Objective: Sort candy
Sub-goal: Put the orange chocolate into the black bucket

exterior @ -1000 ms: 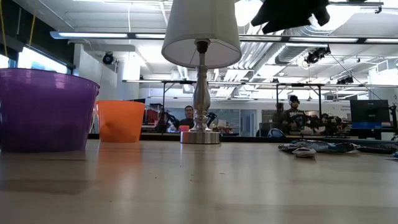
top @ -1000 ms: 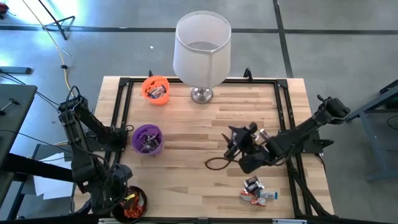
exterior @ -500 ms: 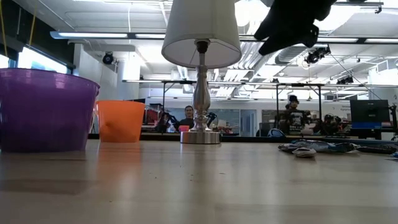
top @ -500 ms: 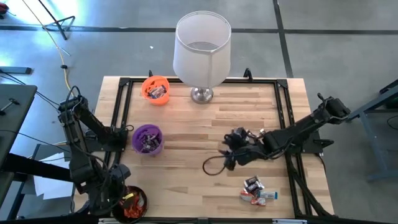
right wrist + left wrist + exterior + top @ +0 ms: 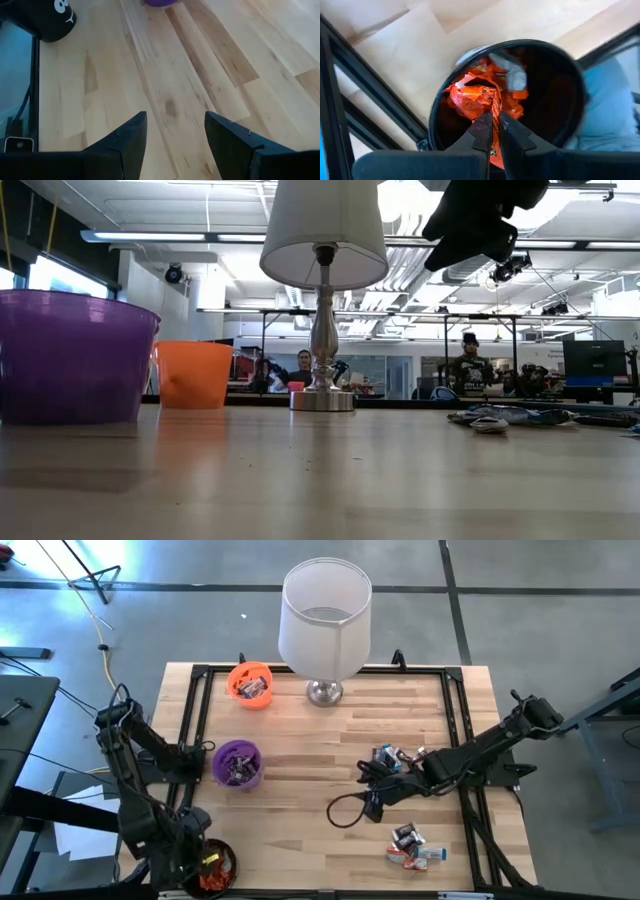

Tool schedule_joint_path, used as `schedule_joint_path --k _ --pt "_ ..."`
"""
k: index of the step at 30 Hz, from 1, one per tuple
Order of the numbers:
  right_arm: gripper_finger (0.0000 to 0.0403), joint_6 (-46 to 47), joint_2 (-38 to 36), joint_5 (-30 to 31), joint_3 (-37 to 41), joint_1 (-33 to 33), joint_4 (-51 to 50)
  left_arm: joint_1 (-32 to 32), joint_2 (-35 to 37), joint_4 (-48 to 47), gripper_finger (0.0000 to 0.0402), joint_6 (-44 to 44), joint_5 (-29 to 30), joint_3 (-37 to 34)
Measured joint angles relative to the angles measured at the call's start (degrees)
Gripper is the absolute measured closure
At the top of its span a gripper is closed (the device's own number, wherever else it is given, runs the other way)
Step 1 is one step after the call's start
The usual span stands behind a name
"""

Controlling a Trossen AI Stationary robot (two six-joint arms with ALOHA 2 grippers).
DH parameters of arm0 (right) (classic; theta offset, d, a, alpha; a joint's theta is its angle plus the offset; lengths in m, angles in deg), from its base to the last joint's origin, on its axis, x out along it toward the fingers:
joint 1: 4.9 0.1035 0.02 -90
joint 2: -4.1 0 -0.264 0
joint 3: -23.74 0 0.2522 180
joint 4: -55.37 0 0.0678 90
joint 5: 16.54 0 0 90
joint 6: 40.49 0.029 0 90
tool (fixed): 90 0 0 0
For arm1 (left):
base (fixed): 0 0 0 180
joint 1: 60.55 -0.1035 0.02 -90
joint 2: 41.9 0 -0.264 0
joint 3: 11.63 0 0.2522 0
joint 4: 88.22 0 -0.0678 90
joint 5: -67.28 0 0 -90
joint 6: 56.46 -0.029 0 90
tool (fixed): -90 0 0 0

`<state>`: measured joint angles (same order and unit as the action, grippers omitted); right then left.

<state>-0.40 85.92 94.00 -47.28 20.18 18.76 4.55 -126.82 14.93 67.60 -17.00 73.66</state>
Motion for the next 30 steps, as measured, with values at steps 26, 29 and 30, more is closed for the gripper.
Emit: schedule_joint_path --k 26,29,30 --pt "0.0208 0.0 0.0 0.1 0.0 0.0 0.0 -1.0 -1.7 3.7 0.0384 -9.1 8.8 0.0" --pt "0.0208 0.0 0.0 0.1 0.0 0.0 0.0 -1.1 -1.7 3.8 0.0384 -8.9 8.8 0.0" --pt "0.0208 0.0 0.0 0.1 0.0 0.0 0.0 -1.3 -1.7 3.9 0.0384 -8.8 8.8 0.0"
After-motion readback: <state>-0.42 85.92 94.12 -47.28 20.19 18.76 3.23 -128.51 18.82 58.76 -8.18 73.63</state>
